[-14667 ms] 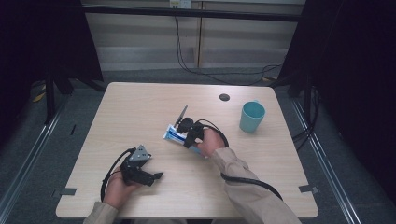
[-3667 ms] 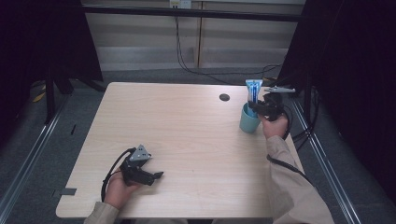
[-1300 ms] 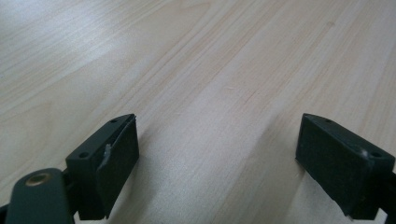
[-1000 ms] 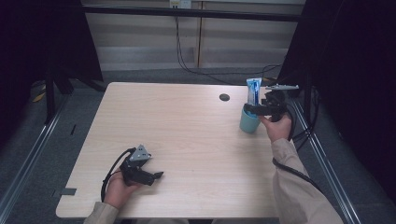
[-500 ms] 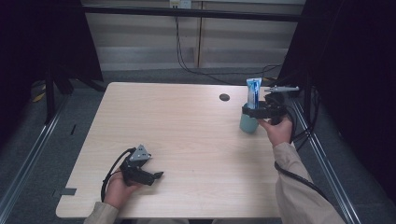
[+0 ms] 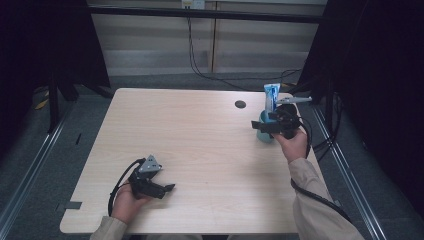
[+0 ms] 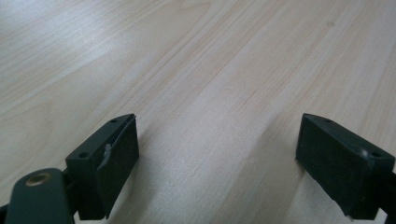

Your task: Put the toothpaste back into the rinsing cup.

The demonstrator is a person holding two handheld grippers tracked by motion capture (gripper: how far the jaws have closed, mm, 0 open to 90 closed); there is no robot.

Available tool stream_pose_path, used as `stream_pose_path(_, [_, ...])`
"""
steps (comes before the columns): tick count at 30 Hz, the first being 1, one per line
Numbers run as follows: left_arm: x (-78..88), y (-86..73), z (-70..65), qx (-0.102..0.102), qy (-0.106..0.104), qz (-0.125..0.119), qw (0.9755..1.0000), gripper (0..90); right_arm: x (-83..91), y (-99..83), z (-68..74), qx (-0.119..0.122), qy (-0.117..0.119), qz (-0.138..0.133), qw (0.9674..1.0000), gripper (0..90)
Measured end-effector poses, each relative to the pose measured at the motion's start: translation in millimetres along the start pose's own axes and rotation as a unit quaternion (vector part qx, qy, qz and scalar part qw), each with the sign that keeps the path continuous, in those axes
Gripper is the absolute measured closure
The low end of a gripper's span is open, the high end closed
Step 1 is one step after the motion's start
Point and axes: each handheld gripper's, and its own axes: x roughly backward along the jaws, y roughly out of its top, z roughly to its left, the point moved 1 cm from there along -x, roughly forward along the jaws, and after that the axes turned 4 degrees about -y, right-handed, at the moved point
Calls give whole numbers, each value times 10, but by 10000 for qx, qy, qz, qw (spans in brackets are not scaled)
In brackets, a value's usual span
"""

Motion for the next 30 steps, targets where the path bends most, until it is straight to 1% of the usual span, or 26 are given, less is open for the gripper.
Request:
stream_pose_path(1, [-2, 0, -1, 12, -31, 2, 10000, 128, -3, -5, 17, 7, -14, 18, 10000, 145])
stream_pose_path(2, [0, 0, 0, 1, 3, 0, 10000, 129, -3, -8, 24, 15, -11, 4, 10000, 145])
stream_pose_path(4, [0, 0, 0, 2, 2, 0, 10000, 128, -5, -14, 36, 19, 32, -2, 10000, 145])
stream_pose_path(6, [-1, 0, -1, 12, -30, 3, 10000, 128, -8, -30, 79, 85, 79, -1, 9999, 145])
stream_pose_path(8, [0, 0, 0, 0, 3, 2, 10000, 129, -11, -46, 111, 110, 110, 23, 9999, 146])
stream_pose_path(9, [-2, 0, -1, 13, -29, 1, 10000, 129, -10, -56, 129, 134, 144, 18, 9998, 146])
stream_pose_path(10, [2, 0, 1, -14, 1, 13, 10000, 128, -8, -66, 143, 150, 183, -10, 9997, 146])
stream_pose_path(12, [0, 0, 0, 1, -1, 1, 10000, 128, -7, -76, 158, 144, 199, -18, 9997, 146])
stream_pose_path(13, [1, 0, 0, -3, 2, 5, 10000, 128, -6, -100, 192, 172, 255, 0, 9995, 146])
stream_pose_path(16, [-1, 0, -1, 13, -16, 0, 10000, 128, -4, -118, 221, 243, 260, 1, 9994, 147])
stream_pose_path(17, [-1, 0, -1, 11, -17, 1, 10000, 128, -9, -142, 252, 319, 275, 59, 9991, 147])
stream_pose_path(22, [0, 0, -1, 4, -8, 2, 10000, 129, -20, -199, 280, 335, 376, 77, 9987, 147])
stream_pose_path(26, [0, 0, 0, -3, -29, 13, 10000, 129, -23, -239, 295, 325, 399, 74, 9987, 149])
stream_pose_path(27, [0, 0, 0, 0, 3, 1, 10000, 129, -22, -270, 305, 381, 393, 98, 9985, 149])
stream_pose_path(30, [0, 0, 0, 1, -7, 2, 10000, 128, -23, -308, 314, 380, 428, 100, 9983, 148])
